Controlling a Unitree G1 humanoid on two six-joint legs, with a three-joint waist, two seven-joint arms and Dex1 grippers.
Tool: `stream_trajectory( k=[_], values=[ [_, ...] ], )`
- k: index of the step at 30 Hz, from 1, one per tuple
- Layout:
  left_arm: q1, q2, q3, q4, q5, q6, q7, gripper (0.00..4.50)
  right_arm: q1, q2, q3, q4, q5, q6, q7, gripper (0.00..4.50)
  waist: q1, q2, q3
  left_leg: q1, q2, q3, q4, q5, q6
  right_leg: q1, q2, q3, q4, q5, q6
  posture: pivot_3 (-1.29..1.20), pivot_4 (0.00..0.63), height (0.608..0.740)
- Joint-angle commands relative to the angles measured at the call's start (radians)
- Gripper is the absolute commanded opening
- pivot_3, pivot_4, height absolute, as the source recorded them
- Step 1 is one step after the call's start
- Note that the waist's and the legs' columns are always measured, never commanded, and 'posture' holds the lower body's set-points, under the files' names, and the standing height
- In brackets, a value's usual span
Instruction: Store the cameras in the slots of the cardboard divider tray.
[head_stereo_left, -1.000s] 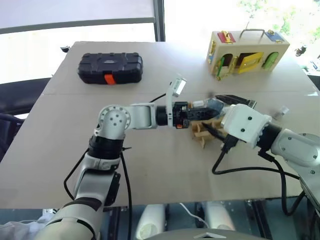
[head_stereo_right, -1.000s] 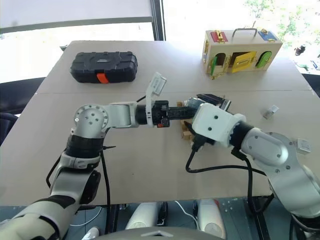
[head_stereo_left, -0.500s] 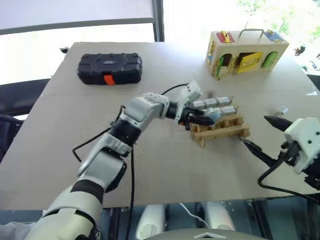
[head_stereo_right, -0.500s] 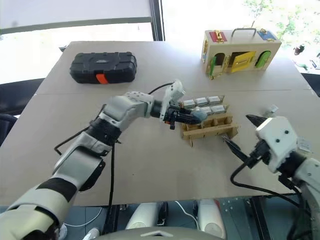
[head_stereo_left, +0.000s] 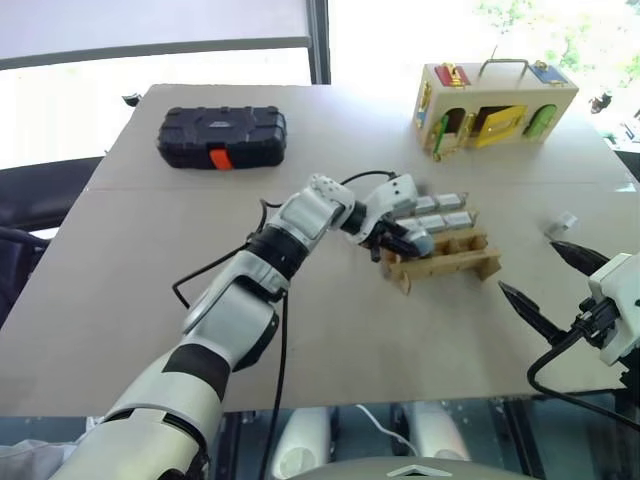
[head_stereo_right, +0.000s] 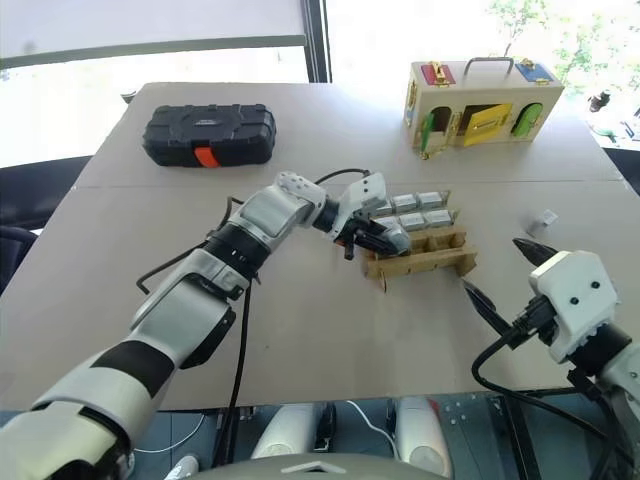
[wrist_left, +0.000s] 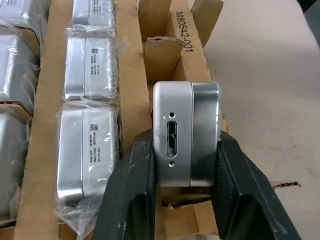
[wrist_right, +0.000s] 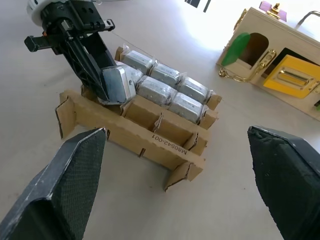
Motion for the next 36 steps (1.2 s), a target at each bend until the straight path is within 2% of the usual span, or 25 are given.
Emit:
stream_trajectory(
  k=[1,4,10,18,27,36],
  values=[
    [-0.006,0.053,0.034,-0.124,0.011,0.082,-0.033,0.83,0.023,0.003,-0.030,-0.044,0.005,-0.031,-0.023,4.50,-0.002,0.000,0.000,0.000,0.000,0.000,0.000,0.000,0.000,0.000,0.001,0.000,0.000,0.000,0.000,0.00,0.150,0.740],
    [0.017,0.084,0.022,-0.184,0.043,0.084,-0.023,0.83,0.031,-0.002,-0.026,-0.043,0.006,-0.037,-0.035,4.50,-0.002,0.000,0.000,0.000,0.001,0.000,-0.001,0.000,0.000,-0.001,0.002,0.000,0.001,0.001,0.002,0.00,0.150,0.740],
    [0.017,0.080,-0.019,-0.251,0.085,0.143,-0.028,0.83,0.037,-0.005,-0.008,-0.042,-0.019,-0.053,-0.062,4.50,0.001,0.000,0.000,-0.001,0.001,0.000,-0.001,0.000,0.000,-0.001,0.001,0.000,0.000,0.002,0.003,0.00,0.150,0.740],
    [0.002,0.055,-0.037,-0.245,0.101,0.183,-0.062,0.83,0.112,0.000,-0.016,-0.058,0.013,-0.097,-0.045,4.50,0.001,0.000,0.000,-0.001,0.000,0.000,-0.001,0.000,0.000,-0.001,0.001,0.000,0.000,0.002,0.003,0.00,0.150,0.740],
    [-0.020,0.026,-0.057,-0.182,0.171,0.156,-0.038,0.83,0.256,-0.037,-0.079,-0.058,0.125,-0.207,0.004,4.50,0.002,0.000,0.000,0.000,0.000,0.000,0.000,0.000,0.000,0.000,0.001,0.001,0.000,0.000,0.000,0.00,0.150,0.740],
    [-0.037,-0.003,-0.049,-0.130,0.209,0.146,-0.001,0.83,0.282,-0.092,-0.196,-0.046,0.210,-0.232,0.099,4.50,0.004,0.000,-0.001,0.001,0.000,-0.001,0.001,0.000,0.000,0.002,0.001,0.001,0.000,-0.001,0.000,0.00,0.150,0.740]
  ],
)
